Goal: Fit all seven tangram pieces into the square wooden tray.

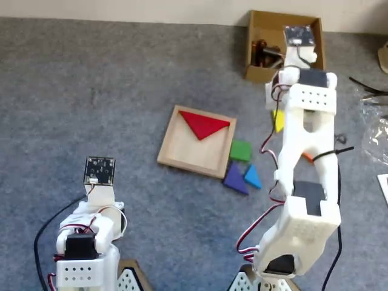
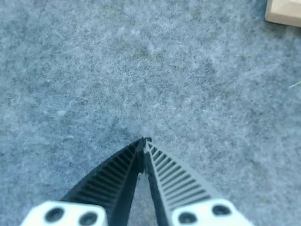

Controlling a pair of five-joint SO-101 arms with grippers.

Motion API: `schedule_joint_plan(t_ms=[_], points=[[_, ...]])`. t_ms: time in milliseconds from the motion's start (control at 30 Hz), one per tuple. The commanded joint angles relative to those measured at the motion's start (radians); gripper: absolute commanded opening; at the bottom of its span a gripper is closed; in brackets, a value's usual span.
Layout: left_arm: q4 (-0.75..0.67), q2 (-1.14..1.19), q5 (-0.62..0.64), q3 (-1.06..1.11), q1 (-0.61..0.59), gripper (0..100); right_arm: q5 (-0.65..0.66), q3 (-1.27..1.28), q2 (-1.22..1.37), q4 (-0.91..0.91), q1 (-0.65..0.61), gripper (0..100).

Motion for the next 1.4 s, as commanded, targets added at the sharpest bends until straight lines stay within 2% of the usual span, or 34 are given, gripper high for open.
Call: schedule_joint_plan(t_ms=[0,233,500,867,1367], points=[[0.006,-0.005,-0.003,0.022,-0.013,1,0.014,0.01,0.059,-0.209,0.021,0.5],[0.005,-0.005,-0.003,0.022,-0.013,1,0.014,-0.024,0.24,-0.438,0.053,0.5],[0.005,-0.005,-0.003,0.022,-0.013,1,0.014,-0.191,0.337,-0.452,0.107,0.5],[0.005,-0.005,-0.003,0.022,-0.013,1,0.014,-0.466,0.63,-0.489,0.134,0.5],[0.003,-0.005,-0.003,0.022,-0.013,1,0.006,-0.728,0.654,0.059,0.11,0.5]])
